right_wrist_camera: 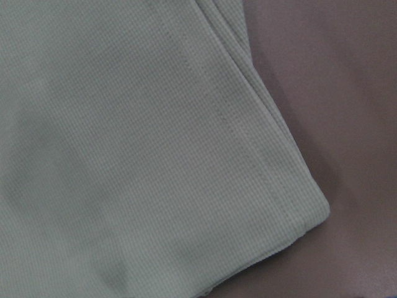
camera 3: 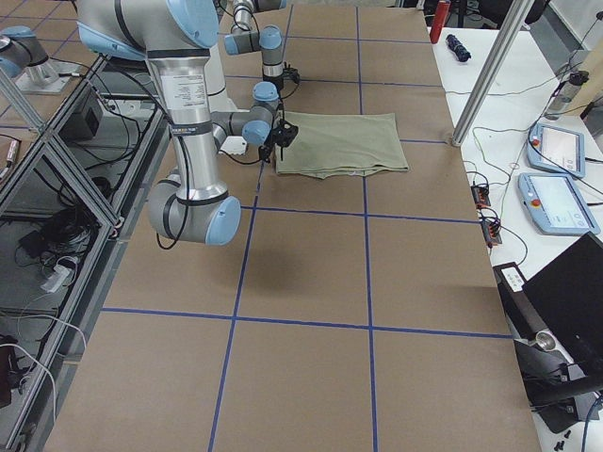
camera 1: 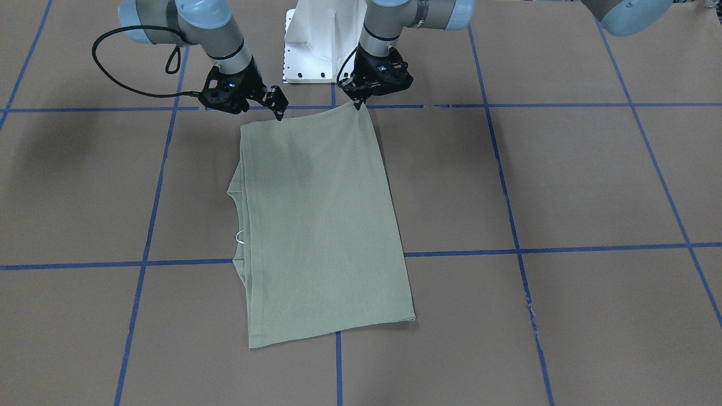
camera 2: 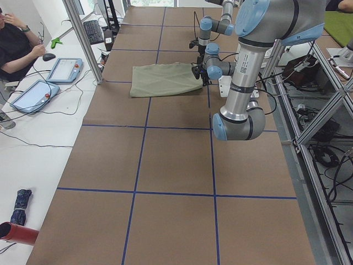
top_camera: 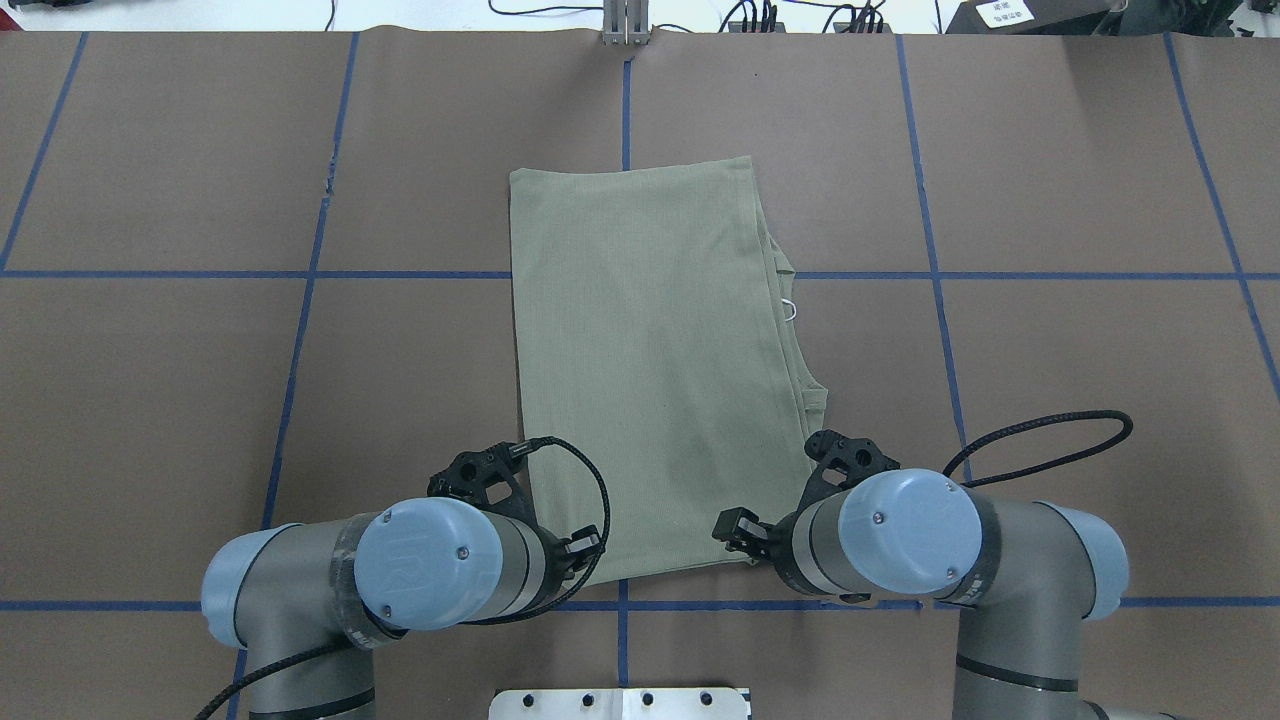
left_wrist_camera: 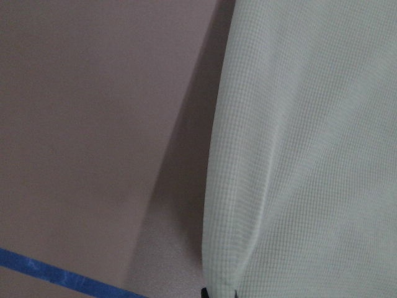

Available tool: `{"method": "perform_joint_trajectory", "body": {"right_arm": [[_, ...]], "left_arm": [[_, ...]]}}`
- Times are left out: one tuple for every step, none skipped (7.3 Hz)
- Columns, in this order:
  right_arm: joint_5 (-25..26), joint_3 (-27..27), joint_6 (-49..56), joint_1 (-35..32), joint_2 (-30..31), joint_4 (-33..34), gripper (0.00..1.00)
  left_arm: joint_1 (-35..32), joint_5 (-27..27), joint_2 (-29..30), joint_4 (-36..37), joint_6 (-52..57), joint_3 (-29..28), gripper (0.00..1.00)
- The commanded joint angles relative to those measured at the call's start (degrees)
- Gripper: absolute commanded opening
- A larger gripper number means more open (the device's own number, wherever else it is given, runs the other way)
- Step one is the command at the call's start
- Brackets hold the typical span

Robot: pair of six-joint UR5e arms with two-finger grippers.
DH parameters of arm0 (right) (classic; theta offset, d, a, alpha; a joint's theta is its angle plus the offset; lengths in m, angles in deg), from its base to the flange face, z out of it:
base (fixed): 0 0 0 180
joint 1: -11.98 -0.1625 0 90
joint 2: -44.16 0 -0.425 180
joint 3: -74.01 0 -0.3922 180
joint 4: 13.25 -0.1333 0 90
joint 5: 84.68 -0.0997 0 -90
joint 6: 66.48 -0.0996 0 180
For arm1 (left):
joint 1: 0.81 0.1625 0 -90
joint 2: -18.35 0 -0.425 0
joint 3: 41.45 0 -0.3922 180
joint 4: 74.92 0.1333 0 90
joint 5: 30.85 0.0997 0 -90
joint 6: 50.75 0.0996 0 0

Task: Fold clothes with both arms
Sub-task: 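Lower both grippers to the shirt corners nearest the robot, then close both grippers on the near corners of the green shirt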

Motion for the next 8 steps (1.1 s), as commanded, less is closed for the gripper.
{"method": "perform_joint_trajectory", "body": {"right_arm": [[1.67, -1.64, -2.18, 0.7, -3.94, 6.39, 1.0], [1.67, -1.82, -2.18, 0.44, -3.86, 6.5, 1.0], [1.67, -1.99, -2.18, 0.0, -3.95, 6.5, 1.0], [1.67, -2.69, -2.18, -0.44, -3.95, 6.5, 1.0], [1.67, -3.22, -2.09, -0.79, -3.86, 6.41, 1.0], [1.67, -3.92, -2.09, -0.79, -3.86, 6.33, 1.0], [1.67, -3.93, -2.09, -0.79, -3.86, 6.32, 1.0], [1.58, -4.1, -2.09, -0.71, -3.86, 6.32, 1.0]], "left_arm": [[0.0, -0.09, 0.08, 0.0, 0.0, 0.34, 0.0], [0.0, -0.09, 0.08, 0.0, 0.0, 0.34, 0.0], [0.0, -0.09, 0.08, 0.0, 0.0, 0.34, 0.0], [0.0, 0.0, 0.17, 0.0, 0.0, 0.51, 0.0], [0.0, -0.09, 0.17, 0.0, 0.0, 0.51, 0.0], [0.0, 0.0, 0.08, 0.0, 0.0, 0.51, 0.0], [0.0, 0.0, 0.17, 0.0, 0.0, 0.51, 0.0], [0.0, 0.0, 0.17, 0.0, 0.0, 0.51, 0.0]]}}
